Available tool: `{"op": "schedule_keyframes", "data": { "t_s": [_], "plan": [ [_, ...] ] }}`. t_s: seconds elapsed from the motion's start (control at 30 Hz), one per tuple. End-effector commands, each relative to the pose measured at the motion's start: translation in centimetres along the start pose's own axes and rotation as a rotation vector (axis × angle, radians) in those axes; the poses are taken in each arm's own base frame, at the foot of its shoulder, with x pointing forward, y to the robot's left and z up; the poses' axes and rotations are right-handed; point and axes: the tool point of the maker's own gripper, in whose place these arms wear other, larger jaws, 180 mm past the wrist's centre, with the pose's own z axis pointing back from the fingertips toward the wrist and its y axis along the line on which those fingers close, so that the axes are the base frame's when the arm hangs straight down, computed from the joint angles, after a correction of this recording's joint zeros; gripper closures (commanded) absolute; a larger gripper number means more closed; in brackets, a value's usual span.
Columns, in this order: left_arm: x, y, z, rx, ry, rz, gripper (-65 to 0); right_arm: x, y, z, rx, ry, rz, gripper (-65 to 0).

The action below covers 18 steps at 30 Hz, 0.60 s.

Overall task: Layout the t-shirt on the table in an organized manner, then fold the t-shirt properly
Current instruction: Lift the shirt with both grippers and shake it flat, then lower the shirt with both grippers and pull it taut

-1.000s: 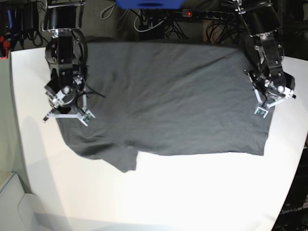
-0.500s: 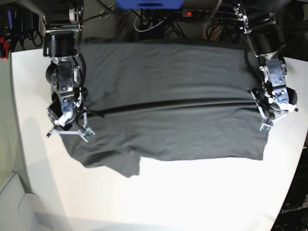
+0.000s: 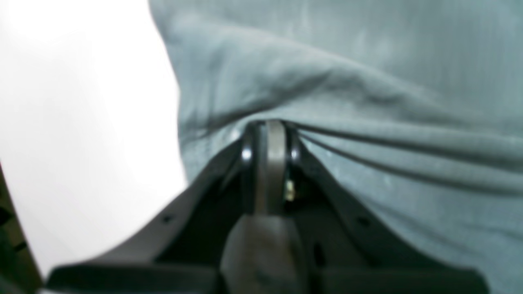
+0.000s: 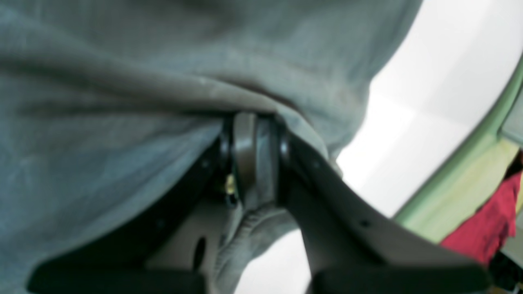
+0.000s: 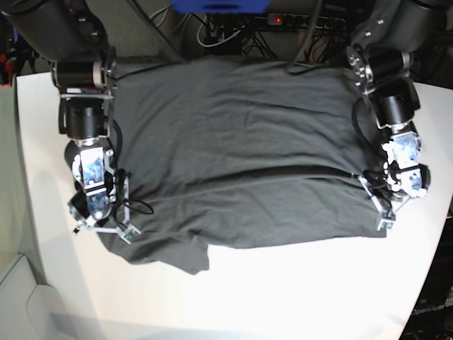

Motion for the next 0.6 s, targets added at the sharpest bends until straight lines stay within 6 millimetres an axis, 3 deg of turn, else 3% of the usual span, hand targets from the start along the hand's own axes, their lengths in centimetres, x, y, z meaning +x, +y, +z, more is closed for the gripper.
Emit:
{"op": "schedule_keyframes", "data": {
  "t_s": [0.0, 0.2, 0.27, 0.37, 0.43, 0.57],
  "plan": [
    [-0.1, -0.4, -0.2, -0.012, 0.017, 0.004, -4.4, 1.4, 0.5, 0.1, 0.038, -0.052, -0.009, -6.5],
    [2.5, 0.4, 0.3, 0.015, -0.029, 0.034, -4.4, 3.4, -0.6, 0.7, 0.019, -0.128, -0.012, -6.5],
    [2.6, 0.9, 0.7, 0.026, -0.016, 0.039, -4.4, 3.5, -1.2, 1.0, 0.007, -0.127, -0.014, -6.4],
    [3.6, 2.4, 2.3, 0.075, -0.035, 0.026, -4.4, 3.4, -4.1, 2.9, -0.088, -0.147, -0.011, -6.3],
    [3.5, 3.7, 3.5, 0.117, -0.043, 0.021, -4.4, 3.8, -5.0, 4.3, -0.139, -0.179, -0.005, -6.4],
    [5.3, 5.4, 6.1, 0.188, -0.097, 0.010, -4.4, 5.2, -6.8, 6.8, -0.220, -0.243, 0.001, -6.5]
  ]
}}
